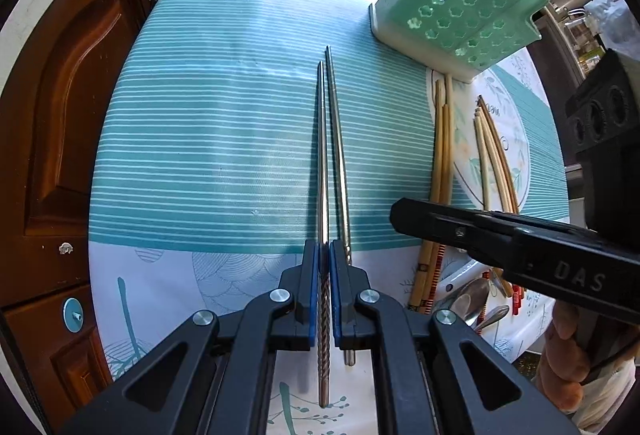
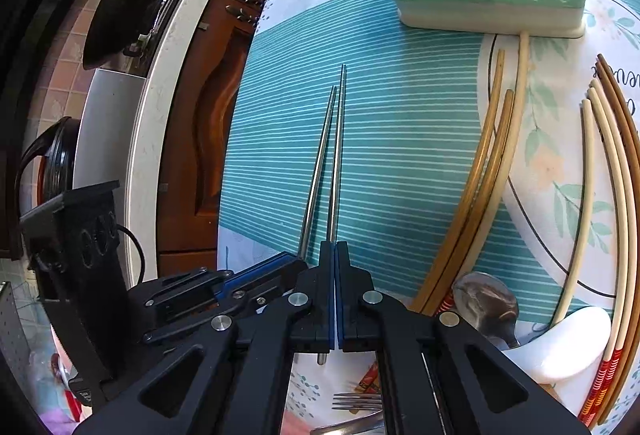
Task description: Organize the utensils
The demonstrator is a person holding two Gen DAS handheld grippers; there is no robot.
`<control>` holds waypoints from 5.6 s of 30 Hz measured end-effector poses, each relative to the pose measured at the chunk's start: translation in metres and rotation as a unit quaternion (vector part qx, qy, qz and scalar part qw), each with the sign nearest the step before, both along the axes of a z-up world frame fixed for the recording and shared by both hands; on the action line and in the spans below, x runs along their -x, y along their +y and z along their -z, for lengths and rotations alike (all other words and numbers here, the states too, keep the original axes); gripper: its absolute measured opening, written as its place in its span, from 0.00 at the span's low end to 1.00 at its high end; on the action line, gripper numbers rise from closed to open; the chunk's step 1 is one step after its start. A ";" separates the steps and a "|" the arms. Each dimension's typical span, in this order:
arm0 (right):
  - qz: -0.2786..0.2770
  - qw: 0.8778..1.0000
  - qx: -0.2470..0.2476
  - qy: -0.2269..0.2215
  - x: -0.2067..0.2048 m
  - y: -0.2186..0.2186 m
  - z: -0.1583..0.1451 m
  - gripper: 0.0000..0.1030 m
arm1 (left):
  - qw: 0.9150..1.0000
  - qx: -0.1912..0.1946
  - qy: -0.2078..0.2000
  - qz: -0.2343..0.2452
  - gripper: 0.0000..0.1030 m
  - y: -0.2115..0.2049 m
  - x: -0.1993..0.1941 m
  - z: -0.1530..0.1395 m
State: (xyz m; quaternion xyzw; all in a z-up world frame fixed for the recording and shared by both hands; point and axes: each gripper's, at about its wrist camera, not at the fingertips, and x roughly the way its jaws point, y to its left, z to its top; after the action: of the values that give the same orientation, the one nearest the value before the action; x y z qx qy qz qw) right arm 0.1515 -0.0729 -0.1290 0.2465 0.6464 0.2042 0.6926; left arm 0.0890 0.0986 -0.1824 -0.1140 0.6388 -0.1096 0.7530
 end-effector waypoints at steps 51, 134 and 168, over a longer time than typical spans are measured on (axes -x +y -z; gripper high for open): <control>0.043 0.958 0.088 -0.271 -0.004 -0.024 -0.165 0.05 | 0.984 -0.052 -0.172 0.001 0.76 -0.022 0.006 -0.128; 0.013 0.960 0.130 -0.248 0.058 -0.079 -0.110 0.26 | 0.990 -0.133 0.030 0.043 0.03 -0.111 0.024 0.010; 0.014 0.998 -0.067 0.000 -0.002 -0.003 0.022 0.12 | 0.997 -0.049 -0.036 0.041 0.03 -0.086 0.055 -0.041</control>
State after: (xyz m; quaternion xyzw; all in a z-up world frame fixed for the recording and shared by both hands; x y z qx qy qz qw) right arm 0.1537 -0.0759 -0.1508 0.3013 0.6274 0.2376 0.6776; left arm 0.0335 0.0127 -0.1416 -0.0469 0.6200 -0.1128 0.7751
